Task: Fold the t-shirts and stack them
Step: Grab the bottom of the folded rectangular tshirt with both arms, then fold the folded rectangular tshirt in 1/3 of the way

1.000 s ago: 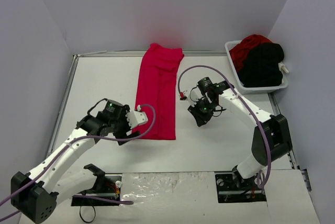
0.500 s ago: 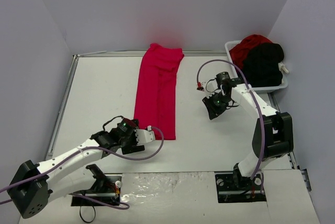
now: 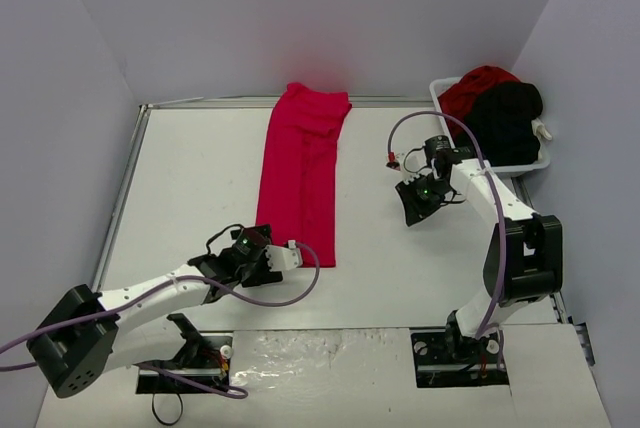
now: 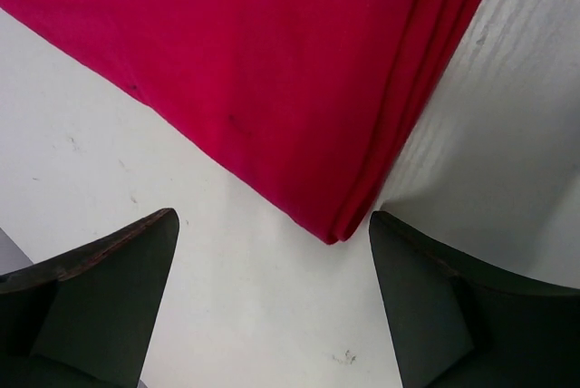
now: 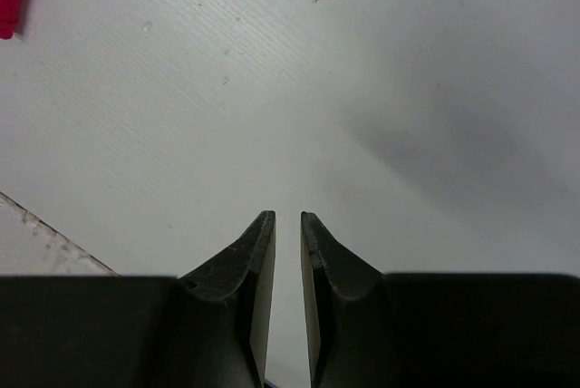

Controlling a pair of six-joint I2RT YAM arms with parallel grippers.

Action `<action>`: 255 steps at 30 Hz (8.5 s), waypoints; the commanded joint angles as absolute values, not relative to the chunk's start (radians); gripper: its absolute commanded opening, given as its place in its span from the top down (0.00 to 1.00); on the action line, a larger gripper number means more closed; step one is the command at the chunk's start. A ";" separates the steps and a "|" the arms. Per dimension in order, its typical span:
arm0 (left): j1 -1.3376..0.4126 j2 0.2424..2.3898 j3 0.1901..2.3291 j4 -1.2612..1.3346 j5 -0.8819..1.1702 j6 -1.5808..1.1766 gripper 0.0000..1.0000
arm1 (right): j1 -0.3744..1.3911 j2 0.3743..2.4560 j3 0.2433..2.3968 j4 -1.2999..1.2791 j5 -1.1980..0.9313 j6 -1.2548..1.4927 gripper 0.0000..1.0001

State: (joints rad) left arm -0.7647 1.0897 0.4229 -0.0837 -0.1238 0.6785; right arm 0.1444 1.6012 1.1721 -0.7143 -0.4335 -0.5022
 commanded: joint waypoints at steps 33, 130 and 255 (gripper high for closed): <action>-0.601 1.230 0.747 -0.390 0.222 0.666 0.98 | 0.337 1.345 1.134 -0.710 -0.730 -0.840 0.79; -0.336 1.352 0.868 -0.776 0.558 0.842 0.98 | 0.831 1.644 1.043 -0.529 -0.543 -0.828 1.00; -0.296 1.825 1.790 -0.694 0.373 0.822 0.28 | 0.434 2.013 1.846 -0.430 -0.365 -0.851 0.65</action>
State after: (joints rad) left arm -0.2615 2.0441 1.8790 -0.7860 0.4301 0.8425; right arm 0.4225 2.1548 1.8935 -0.4629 -0.4824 -0.9470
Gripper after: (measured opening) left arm 0.638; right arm 0.348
